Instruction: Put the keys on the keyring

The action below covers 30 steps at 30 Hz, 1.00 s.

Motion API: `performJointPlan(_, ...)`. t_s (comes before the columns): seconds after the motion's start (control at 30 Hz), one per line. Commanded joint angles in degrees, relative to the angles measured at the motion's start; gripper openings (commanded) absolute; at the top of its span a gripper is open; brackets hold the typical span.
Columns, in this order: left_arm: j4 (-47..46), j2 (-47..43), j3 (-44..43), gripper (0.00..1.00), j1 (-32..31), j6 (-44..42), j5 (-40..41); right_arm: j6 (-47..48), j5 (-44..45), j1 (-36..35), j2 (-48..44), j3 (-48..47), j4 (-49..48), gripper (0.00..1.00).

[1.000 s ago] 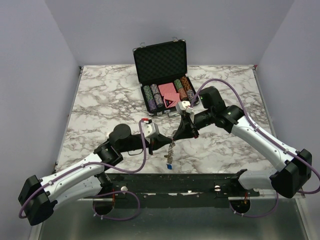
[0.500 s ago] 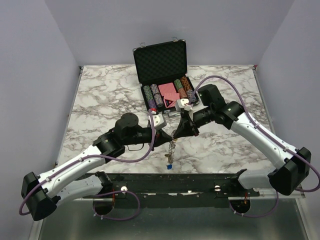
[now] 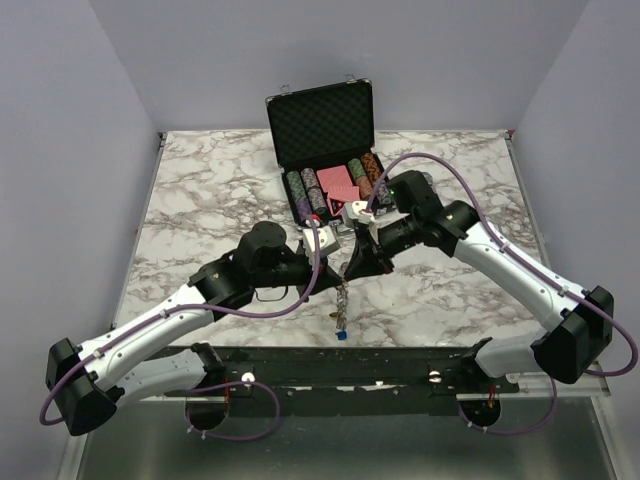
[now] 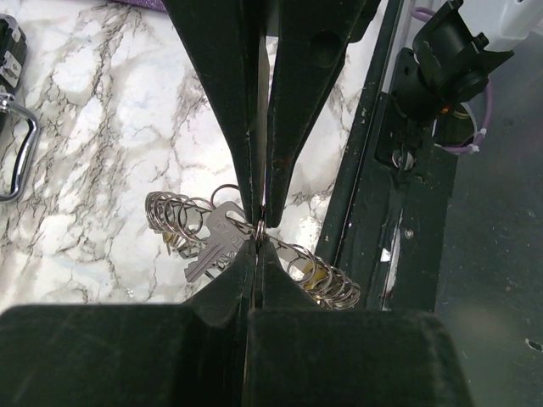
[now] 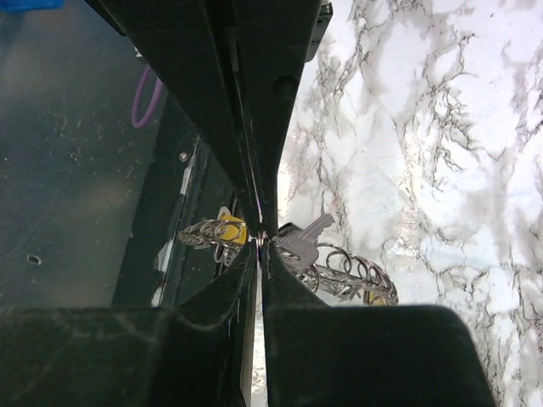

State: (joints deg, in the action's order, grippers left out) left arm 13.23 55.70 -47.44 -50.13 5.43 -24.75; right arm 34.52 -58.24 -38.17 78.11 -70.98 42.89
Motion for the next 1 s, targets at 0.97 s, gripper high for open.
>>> performJointPlan(0.97,-5.84,-4.01,2.69,0.00,-0.32,4.93,8.23,-3.93,2.25,-2.52,0.47,-0.47,-2.99,0.00)
